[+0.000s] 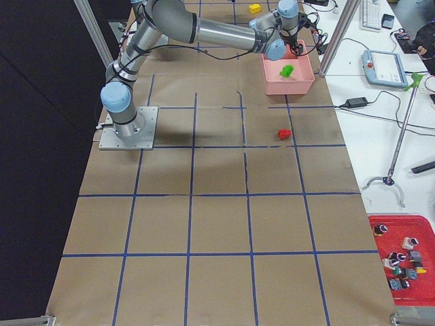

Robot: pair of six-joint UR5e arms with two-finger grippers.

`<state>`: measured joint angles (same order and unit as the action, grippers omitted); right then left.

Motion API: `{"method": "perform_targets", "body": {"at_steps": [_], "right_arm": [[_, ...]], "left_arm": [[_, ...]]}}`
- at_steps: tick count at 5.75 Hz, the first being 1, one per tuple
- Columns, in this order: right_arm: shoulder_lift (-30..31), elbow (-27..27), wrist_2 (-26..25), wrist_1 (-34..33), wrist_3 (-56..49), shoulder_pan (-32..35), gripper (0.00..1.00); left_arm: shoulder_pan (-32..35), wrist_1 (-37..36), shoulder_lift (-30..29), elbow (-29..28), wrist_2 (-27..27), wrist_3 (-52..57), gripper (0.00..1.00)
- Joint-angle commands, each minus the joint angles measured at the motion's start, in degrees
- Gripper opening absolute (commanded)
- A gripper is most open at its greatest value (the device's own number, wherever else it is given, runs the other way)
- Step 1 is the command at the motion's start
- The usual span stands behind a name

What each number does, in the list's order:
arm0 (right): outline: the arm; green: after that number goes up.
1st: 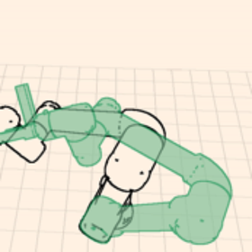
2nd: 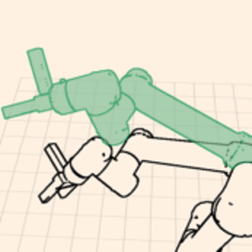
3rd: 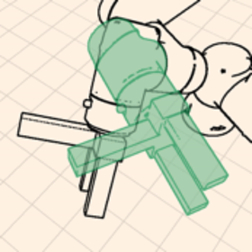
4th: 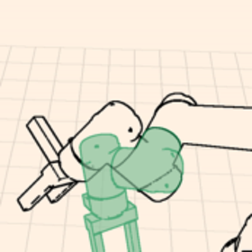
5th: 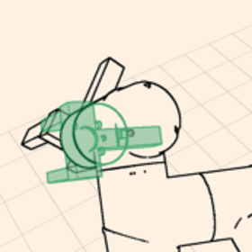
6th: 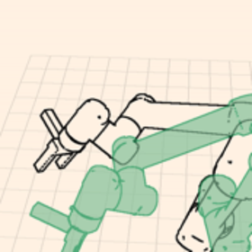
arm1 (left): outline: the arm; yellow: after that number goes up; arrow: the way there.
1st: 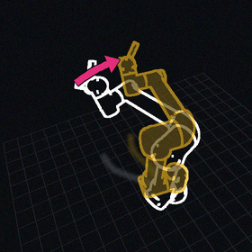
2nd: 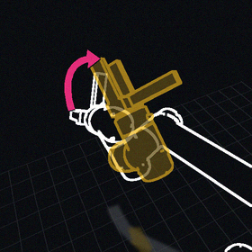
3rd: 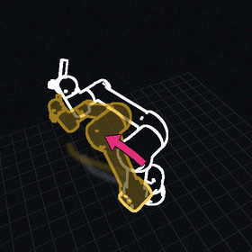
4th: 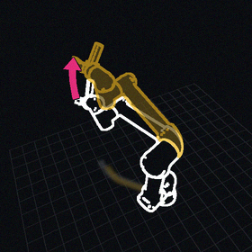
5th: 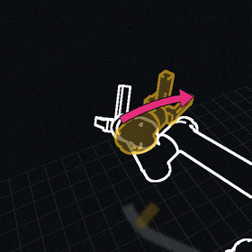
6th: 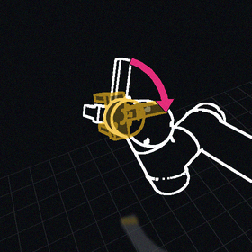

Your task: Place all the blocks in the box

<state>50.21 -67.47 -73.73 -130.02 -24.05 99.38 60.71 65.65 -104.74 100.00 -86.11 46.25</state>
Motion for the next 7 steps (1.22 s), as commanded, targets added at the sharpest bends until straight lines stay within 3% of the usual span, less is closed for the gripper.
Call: {"method": "perform_targets", "body": {"at_steps": [1, 3, 4, 5, 7], "right_arm": [[0.7, 0.0, -0.4, 0.9, -0.2, -1.1, 1.00], [9.4, -1.3, -0.7, 16.5, -2.9, -12.0, 1.00], [12.6, -2.3, -6.8, 18.6, -3.3, -16.8, 1.00], [13.1, -5.8, -17.5, 18.5, -2.5, -18.2, 1.00], [11.6, -12.3, -18.4, 15.4, -2.2, -21.9, 1.00]], "left_arm": [[7.7, 4.3, -4.4, -10.0, 1.0, -12.6, 0.08], [20.2, 4.7, -15.2, -24.9, 2.0, -34.4, 0.08], [26.3, 6.6, -19.1, -32.0, 2.0, -44.0, 0.08], [31.7, 10.4, -20.7, -38.7, 3.0, -52.9, 0.08], [38.2, 9.4, -31.0, -48.8, 5.5, -61.0, 0.08]]}}
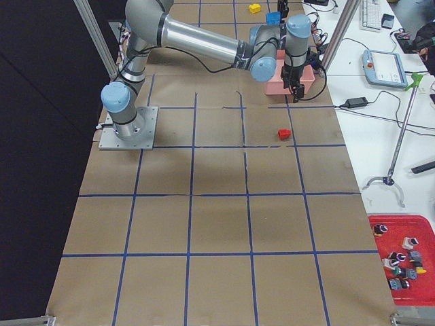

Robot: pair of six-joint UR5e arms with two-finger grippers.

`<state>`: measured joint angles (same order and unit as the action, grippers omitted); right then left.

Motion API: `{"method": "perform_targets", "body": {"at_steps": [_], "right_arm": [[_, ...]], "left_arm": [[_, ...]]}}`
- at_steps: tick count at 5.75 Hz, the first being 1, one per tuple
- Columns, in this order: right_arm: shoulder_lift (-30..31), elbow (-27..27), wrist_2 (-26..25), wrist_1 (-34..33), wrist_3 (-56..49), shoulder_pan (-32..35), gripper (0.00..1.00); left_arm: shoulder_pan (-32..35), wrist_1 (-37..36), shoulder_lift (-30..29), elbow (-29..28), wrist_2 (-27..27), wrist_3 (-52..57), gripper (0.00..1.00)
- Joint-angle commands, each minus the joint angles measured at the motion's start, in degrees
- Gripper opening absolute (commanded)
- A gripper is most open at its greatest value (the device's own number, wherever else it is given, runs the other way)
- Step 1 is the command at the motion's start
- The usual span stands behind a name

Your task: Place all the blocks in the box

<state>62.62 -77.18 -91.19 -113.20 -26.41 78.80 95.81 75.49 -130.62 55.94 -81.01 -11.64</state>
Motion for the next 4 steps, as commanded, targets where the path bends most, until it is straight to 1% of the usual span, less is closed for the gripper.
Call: {"method": "perform_targets", "body": {"at_steps": [1, 2, 3, 4], "right_arm": [[-3.5, -3.0, -0.7, -2.9, 2.0, -1.5, 1.00], [-7.5, -2.8, -0.7, -6.8, 2.2, -1.6, 1.00], [-9.2, -2.6, -0.3, -7.2, 2.2, -1.7, 1.00], [-10.5, -2.9, -0.1, -7.3, 2.2, -2.9, 0.99]], "left_arm": [[3.8, -1.0, -8.8, -6.8, 0.2, -3.3, 0.08], [4.5, -7.7, -11.7, -6.5, -0.1, -3.5, 0.12], [5.0, -8.4, -11.8, -6.7, -0.6, -3.5, 0.61], [5.2, -9.2, -11.8, -6.6, -0.8, -3.5, 0.98]]}}
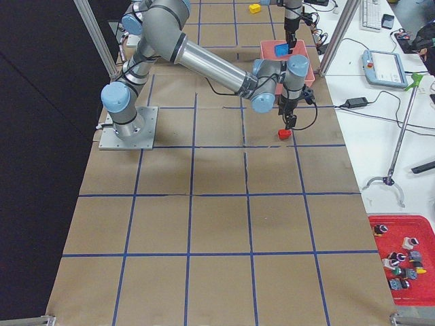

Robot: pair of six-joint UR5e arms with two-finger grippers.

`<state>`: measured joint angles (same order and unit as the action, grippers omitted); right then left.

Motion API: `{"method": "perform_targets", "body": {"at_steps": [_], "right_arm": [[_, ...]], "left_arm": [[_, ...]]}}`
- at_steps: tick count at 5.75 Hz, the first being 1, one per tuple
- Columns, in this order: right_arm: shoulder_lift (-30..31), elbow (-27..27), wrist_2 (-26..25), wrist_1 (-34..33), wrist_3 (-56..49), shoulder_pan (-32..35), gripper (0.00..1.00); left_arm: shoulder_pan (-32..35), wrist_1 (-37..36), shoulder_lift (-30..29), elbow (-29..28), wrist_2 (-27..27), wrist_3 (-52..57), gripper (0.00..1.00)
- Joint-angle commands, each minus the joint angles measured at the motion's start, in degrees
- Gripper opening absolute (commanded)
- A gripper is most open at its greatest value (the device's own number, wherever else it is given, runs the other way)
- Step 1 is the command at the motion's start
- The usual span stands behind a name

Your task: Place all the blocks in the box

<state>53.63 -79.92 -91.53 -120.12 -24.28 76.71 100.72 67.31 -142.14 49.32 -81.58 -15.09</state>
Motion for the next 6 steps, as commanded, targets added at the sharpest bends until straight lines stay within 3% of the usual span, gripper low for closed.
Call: {"method": "perform_targets", "body": {"at_steps": [1, 3, 4, 5, 6], "right_arm": [[-3.0, 0.3, 0.4, -0.4, 0.0, -1.3, 0.98], [-4.4, 1.4, 0.5, -0.4, 0.5, -1.2, 0.96], [-4.5, 2.0, 0.5, -0.3, 2.9, -1.0, 0.86], [-4.7, 2.0, 0.5, -0.3, 3.4, -1.0, 0.80], [-4.8, 1.8, 0.6, -0.3, 4.6, -0.8, 0.80]], "left_arm": [[0.2, -0.6, 0.5, -0.2, -0.2, 0.0, 0.99], [-1.3, 3.3, 6.6, -0.4, -0.2, 0.5, 1.00], [-5.4, 5.7, 9.5, 0.8, 0.0, 2.5, 1.00], [-10.8, 8.9, 12.2, 1.8, -0.1, 12.1, 1.00], [-17.0, 9.5, 13.4, 4.2, 0.5, 17.5, 1.00]]}}
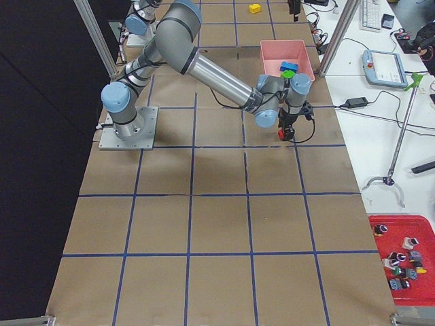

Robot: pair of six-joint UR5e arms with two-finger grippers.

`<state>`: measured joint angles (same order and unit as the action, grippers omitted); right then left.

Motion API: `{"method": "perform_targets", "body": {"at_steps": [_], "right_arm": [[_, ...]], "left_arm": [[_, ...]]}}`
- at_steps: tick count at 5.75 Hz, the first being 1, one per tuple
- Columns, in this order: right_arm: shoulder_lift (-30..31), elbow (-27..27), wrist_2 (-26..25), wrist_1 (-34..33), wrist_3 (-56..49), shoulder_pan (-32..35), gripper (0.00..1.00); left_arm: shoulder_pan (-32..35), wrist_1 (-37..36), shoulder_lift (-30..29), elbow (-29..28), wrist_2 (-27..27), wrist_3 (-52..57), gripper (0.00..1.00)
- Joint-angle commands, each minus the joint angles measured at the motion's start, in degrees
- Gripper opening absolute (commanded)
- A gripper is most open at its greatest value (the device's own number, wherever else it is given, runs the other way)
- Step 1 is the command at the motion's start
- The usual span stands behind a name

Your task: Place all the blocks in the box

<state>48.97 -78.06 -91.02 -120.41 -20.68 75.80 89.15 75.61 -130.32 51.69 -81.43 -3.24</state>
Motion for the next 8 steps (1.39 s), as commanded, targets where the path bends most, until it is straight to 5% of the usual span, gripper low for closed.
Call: {"method": "perform_targets", "body": {"at_steps": [1, 3, 5, 6, 8], "right_arm": [[-0.3, -0.1, 0.0, 0.0, 1.4, 0.1, 0.80], [-0.2, -0.2, 0.0, 0.5, 1.4, 0.1, 0.65], [-0.2, -0.3, -0.1, 1.0, 1.3, 0.1, 0.20], [-0.1, -0.1, 0.0, 0.5, 0.8, 0.1, 0.08], [0.4, 4.1, -0.6, 0.8, 0.3, 1.4, 0.05]], "left_arm": [[-10.8, 1.2, 1.9, 3.7, 0.4, 7.8, 1.00], [-22.5, 1.3, -1.0, 4.0, -0.7, 12.8, 1.00], [-25.6, 1.2, -0.9, 7.3, -7.9, 0.3, 1.00], [-26.8, -0.2, 0.3, 12.9, -7.7, -3.0, 1.00], [-27.7, -6.6, 1.0, 19.6, -7.9, -5.7, 1.00]]}}
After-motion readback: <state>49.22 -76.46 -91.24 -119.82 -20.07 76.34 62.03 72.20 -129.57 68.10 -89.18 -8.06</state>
